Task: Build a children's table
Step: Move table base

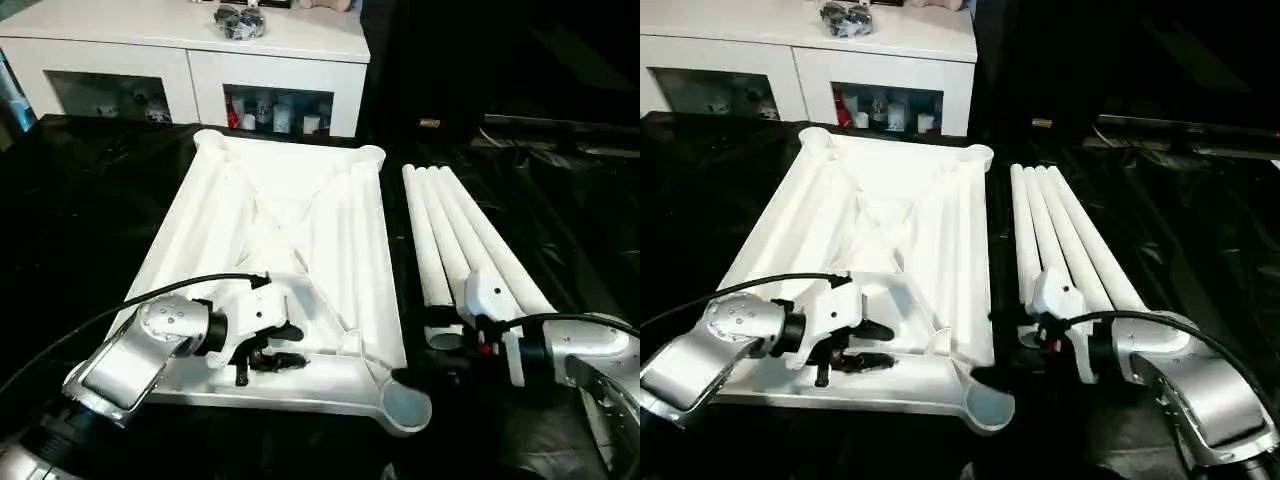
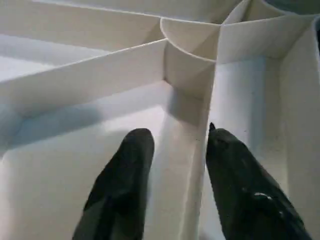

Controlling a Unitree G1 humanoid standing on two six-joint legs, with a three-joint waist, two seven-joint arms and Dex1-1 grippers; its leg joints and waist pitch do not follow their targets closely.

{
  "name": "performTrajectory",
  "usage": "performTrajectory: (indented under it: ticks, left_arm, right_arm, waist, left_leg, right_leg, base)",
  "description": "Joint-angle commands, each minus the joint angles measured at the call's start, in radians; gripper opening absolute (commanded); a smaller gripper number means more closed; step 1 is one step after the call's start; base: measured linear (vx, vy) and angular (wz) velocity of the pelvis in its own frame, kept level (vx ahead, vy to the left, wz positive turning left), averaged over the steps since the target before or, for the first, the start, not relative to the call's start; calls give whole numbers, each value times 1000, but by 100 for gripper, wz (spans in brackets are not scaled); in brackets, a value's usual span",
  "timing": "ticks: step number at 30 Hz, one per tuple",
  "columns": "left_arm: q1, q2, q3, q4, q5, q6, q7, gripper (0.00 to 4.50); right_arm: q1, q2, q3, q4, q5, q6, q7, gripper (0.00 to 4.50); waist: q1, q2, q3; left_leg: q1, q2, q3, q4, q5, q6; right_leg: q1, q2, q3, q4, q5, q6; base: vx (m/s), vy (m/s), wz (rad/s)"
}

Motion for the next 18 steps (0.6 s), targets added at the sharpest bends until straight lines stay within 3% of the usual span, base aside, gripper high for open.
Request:
performTrajectory:
  ticks: [1,3,4,10,11,18]
  left_arm:
    - [-3,2,-21,19,22,5,-4,158]
    - [-4,2,-22,21,25,3,-6,151]
    - [-5,4,-24,24,29,-5,-9,140]
    - [-1,9,-25,23,34,-22,-7,80]
    - [0,9,-24,23,36,-26,-8,80]
    - [15,11,12,-2,57,-84,39,16]
  right_arm:
    - [-8,-17,3,-19,6,8,17,450]
    - [-8,-19,4,-18,5,8,19,450]
    - [-8,-19,6,-16,2,6,21,450]
    - [-11,-19,13,-2,-4,-4,22,450]
    - [-10,-17,15,0,-5,-6,21,450]
    - [-3,-4,17,22,-23,-35,20,450]
  waist:
    - [2,3,-51]
    - [3,4,-50]
    - [3,-1,-50]
    - [5,2,-49]
    - [4,-3,-50]
    - [10,1,-49]
  left_leg:
    - [15,82,-35,-82,-177,24]
    - [16,83,-35,-82,-181,24]
    - [15,83,-34,-82,-184,24]
    - [15,84,-35,-82,-183,24]
    - [16,84,-34,-83,-184,24]
    - [17,84,-35,-84,-196,18]
  right_leg:
    - [19,-122,63,-94,-166,-213]
    - [18,-123,62,-95,-175,-212]
    - [18,-123,63,-97,-182,-212]
    - [17,-124,63,-96,-186,-210]
    - [16,-123,62,-96,-190,-209]
    - [14,-124,62,-98,-216,-196]
  base:
    - [0,0,0]
    - [0,0,0]
    - [0,0,0]
    - [0,0,0]
    - [0,0,0]
    - [0,0,0]
